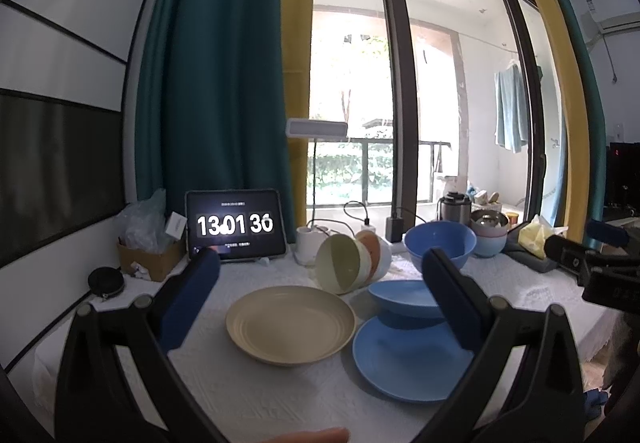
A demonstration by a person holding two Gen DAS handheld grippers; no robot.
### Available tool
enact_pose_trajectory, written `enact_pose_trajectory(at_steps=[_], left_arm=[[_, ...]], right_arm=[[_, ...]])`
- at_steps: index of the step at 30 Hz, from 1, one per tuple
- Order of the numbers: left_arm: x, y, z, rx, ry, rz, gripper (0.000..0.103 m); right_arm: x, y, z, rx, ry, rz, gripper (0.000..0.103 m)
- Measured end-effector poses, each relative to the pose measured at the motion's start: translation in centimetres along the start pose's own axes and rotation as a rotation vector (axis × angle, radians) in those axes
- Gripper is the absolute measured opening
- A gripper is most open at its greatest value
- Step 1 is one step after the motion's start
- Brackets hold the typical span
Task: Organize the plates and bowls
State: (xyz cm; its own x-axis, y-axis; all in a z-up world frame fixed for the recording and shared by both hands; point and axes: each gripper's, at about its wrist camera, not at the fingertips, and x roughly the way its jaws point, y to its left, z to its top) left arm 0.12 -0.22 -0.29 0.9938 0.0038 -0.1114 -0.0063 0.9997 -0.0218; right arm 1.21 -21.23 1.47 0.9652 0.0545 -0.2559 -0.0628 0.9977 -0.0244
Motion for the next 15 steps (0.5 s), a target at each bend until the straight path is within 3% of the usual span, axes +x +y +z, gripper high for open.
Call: enact_pose_trajectory(at_steps=[15], left_arm=[[-0.06, -0.2, -0.16, 0.006, 0.001, -0.001, 0.102]], right_arm=[[0.13, -0.03, -0.1, 0.003, 0.005, 0.002, 0.096]])
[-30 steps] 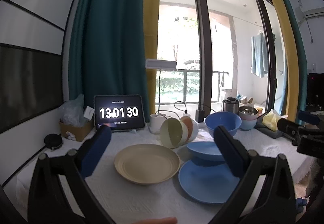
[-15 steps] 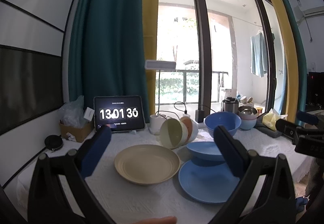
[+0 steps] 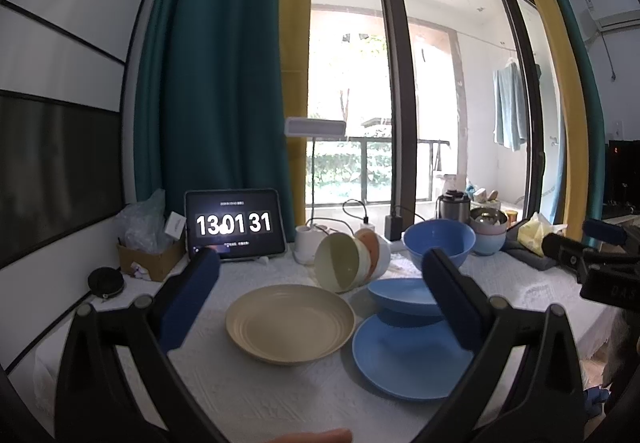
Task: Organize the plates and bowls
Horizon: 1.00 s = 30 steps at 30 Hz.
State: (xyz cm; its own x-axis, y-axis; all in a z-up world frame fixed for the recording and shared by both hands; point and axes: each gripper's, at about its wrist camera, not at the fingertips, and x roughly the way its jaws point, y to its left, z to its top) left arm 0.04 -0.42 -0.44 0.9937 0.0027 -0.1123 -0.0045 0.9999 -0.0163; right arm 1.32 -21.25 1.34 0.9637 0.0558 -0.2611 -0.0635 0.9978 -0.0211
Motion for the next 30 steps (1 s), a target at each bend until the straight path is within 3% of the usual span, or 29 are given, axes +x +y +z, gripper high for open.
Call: enact_pose_trajectory(at_steps=[30], left_arm=[[-0.03, -0.17, -0.06, 0.003, -0.003, 0.001, 0.102]], right_arm=[[0.21, -0.13, -0.36, 0.007, 0.007, -0.001, 0.096]])
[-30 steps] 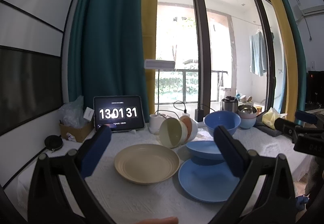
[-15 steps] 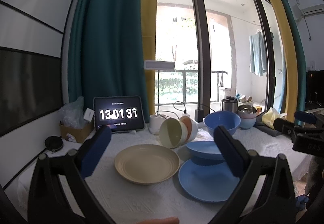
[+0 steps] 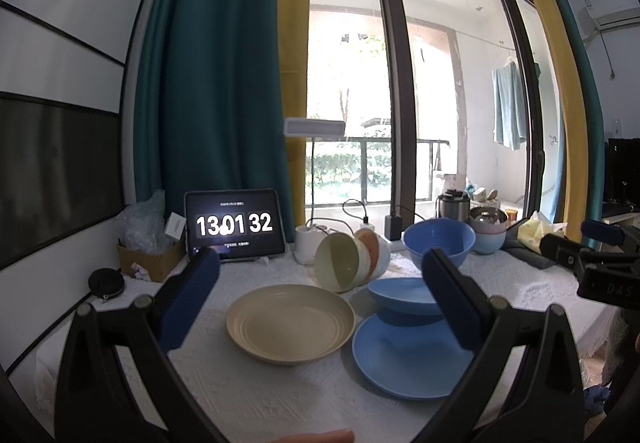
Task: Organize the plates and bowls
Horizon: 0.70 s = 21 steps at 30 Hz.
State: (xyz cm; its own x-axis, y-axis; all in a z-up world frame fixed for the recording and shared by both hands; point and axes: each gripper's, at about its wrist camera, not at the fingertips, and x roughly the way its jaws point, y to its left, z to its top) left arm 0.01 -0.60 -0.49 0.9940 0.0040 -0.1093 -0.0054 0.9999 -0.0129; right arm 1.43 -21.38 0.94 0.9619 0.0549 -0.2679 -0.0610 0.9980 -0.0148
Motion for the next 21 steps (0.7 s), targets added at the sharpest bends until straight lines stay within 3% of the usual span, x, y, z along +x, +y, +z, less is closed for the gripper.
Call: enact_pose_trajectory(at_steps=[12, 21], left_arm=[[0.1, 0.0, -0.2, 0.0, 0.004, -0.002, 0.102], [2.1, -1.2, -1.0, 0.038, 0.055, -0.04, 0.102]], right_arm=[[0.3, -0.2, -0.4, 0.009, 0.01, 0.004, 0.096], [1.7, -1.4, -0.5, 0.021, 0.022, -0.006, 0.096]])
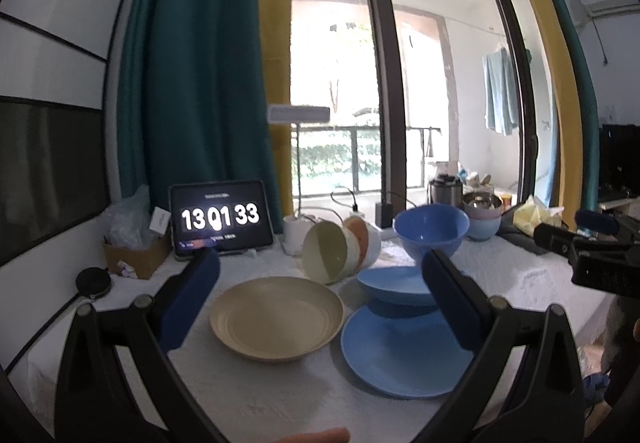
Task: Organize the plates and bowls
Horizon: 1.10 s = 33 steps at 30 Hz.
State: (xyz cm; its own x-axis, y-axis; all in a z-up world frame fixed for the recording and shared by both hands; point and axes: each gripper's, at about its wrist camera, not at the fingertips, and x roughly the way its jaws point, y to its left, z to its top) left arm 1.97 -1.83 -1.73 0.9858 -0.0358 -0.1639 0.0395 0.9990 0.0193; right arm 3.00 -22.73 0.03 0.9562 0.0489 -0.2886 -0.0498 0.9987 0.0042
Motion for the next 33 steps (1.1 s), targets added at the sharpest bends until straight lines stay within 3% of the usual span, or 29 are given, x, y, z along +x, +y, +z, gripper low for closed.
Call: enact_pose_trajectory(at_steps=[16, 33], left_arm=[[8.7, -1.2, -1.4, -0.024, 0.172, 0.01, 0.101], [15.8, -3.1, -1.0, -0.031, 0.357, 0.01, 0.101]], right_arm=[[6.8, -3.5, -1.4, 0.063, 0.101, 0.005, 0.096], [13.6, -6.4, -1.2, 0.158, 0.22, 0.075, 0.095]])
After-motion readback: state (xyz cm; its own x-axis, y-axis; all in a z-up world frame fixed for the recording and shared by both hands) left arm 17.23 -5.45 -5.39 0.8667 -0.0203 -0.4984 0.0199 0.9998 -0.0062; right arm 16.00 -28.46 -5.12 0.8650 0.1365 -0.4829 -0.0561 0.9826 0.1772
